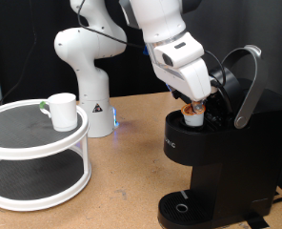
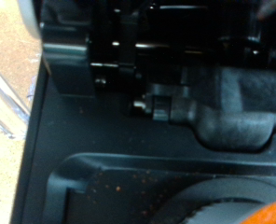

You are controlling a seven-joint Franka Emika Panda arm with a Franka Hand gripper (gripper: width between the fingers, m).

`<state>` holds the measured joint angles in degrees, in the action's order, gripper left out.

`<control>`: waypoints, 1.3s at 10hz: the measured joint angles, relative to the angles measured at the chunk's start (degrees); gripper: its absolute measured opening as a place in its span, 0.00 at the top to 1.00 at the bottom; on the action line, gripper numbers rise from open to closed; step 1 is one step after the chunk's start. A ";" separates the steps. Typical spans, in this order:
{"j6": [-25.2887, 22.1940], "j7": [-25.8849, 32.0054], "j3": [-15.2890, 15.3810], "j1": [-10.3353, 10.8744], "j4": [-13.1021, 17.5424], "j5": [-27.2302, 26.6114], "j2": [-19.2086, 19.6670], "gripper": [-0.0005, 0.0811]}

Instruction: Make a cup of coffee with the keurig machine

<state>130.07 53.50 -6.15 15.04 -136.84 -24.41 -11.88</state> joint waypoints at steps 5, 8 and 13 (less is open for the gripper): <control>-0.50 0.01 0.02 0.00 -0.33 -0.89 -0.52 0.01; -1.14 1.39 0.02 0.01 -0.33 -3.29 -1.27 0.01; -2.59 1.58 0.18 0.03 -0.03 -3.78 -3.23 0.01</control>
<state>127.48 55.07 -5.97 15.07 -136.87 -28.20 -15.11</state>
